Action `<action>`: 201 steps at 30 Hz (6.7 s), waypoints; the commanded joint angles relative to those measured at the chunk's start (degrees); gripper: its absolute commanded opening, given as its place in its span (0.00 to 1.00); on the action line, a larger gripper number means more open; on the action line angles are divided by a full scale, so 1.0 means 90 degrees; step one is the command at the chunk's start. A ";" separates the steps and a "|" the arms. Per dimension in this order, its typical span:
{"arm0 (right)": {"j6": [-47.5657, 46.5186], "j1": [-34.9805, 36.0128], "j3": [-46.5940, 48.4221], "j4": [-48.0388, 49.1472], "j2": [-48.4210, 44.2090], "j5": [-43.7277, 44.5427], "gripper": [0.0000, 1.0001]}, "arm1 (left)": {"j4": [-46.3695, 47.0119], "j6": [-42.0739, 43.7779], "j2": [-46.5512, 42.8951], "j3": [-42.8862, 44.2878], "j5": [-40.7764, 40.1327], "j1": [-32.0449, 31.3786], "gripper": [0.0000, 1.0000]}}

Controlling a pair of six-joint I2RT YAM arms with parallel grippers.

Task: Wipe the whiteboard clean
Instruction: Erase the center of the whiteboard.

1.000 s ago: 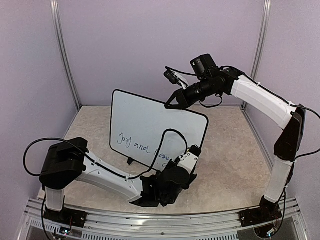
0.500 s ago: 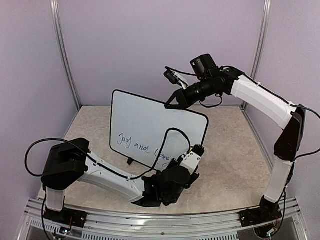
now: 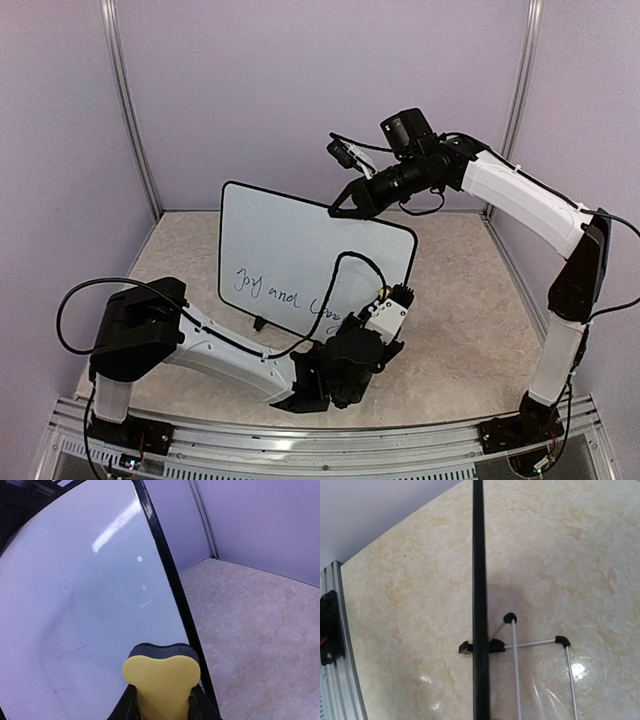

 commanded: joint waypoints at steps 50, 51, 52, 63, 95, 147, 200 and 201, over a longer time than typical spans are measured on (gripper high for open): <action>0.0504 0.0322 -0.0231 -0.0883 0.0061 -0.0359 0.00 | 0.0963 -0.2424 -0.3452 -0.5310 0.2083 0.3493 0.13; 0.0517 0.0322 -0.0228 -0.0918 0.0030 -0.0322 0.00 | 0.1003 -0.2463 -0.3595 -0.5437 0.2151 0.3604 0.13; 0.0527 0.0324 -0.0216 -0.0948 -0.0013 -0.0298 0.00 | 0.1106 -0.2485 -0.3695 -0.5570 0.2261 0.3714 0.13; 0.0606 0.0386 -0.0300 -0.0841 -0.0132 -0.0288 0.00 | 0.3616 -0.2317 -0.3180 -0.6273 0.3333 0.4330 0.13; 0.0582 0.0386 -0.0361 -0.0695 0.0006 -0.0371 0.00 | 0.1673 -0.2784 -0.2121 -0.4925 0.3070 0.4585 0.12; 0.0513 0.0394 -0.0611 -0.0548 -0.0019 -0.0422 0.00 | 0.2389 -0.3840 -0.2482 -0.4911 0.4156 0.4942 0.12; 0.0594 0.0447 -0.0575 -0.0523 0.0014 -0.0388 0.00 | 0.3562 -0.5684 -0.1242 -0.5202 0.5619 0.5745 0.12; 0.0594 0.0451 -0.0566 -0.0527 0.0020 -0.0383 0.00 | 0.3672 -0.5688 -0.1203 -0.5189 0.5658 0.5688 0.12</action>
